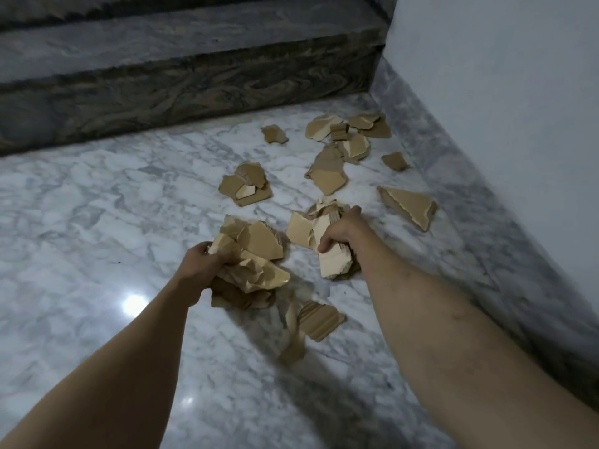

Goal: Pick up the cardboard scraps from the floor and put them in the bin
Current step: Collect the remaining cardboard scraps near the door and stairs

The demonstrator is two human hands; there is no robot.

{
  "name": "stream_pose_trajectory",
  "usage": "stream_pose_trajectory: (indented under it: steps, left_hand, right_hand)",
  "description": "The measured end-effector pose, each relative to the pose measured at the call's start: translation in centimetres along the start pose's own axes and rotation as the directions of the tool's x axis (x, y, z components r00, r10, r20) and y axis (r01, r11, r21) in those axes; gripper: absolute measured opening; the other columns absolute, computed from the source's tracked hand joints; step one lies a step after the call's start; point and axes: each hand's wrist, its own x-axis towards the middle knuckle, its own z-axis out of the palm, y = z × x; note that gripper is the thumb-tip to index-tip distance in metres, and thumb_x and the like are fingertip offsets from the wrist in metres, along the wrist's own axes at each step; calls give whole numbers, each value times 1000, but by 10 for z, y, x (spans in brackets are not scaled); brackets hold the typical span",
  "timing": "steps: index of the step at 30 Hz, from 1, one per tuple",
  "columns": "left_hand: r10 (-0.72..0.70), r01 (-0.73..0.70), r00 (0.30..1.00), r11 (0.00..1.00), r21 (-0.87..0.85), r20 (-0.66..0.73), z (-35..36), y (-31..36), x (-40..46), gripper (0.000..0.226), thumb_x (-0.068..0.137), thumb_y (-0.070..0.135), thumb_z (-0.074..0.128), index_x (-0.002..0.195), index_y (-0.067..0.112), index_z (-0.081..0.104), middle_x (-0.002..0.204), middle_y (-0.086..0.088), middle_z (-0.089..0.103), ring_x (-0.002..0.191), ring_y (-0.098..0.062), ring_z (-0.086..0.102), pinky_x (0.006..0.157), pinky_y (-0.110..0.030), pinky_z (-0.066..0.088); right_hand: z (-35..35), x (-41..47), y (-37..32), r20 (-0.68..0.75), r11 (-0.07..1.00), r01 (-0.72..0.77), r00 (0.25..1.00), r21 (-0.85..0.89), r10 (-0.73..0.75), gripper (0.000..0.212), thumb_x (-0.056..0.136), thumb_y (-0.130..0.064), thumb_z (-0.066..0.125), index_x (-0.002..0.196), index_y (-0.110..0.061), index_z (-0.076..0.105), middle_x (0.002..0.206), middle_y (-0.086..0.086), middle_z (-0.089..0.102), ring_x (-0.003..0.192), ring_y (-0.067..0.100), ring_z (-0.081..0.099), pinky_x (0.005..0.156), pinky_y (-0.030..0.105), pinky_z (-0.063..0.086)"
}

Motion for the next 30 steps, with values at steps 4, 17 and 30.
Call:
stream_pose_trajectory:
  steps: [4,17,30]
  left_hand:
    - [-66,73,991,996,-57,112,4,-3,-2,58,61,19,83,114,4,65,103,-23,71,85,-35,70,62,-36,57]
    - [-54,95,991,924,-370,119,8,-8,-30,40,76,4,77,113,-3,64,103,-23,72,89,-37,70,79,-47,59]
    - [-111,173,963,953,-247,244,9,-2,-50,33,75,3,76,107,2,66,93,-17,71,80,-32,68,71,-37,54]
  right_hand:
    - [7,-2,6,-158,995,-59,986,-84,45,124,64,-17,91,154,-17,6,155,20,10,141,42,21,102,45,41]
    - [25,-85,9,-459,998,23,889,56,5,71,80,-7,75,137,-14,34,130,13,60,117,35,60,84,38,49]
    - [48,-116,1,-457,993,114,886,41,-83,56,78,-8,74,126,-14,46,123,11,61,114,34,59,88,39,51]
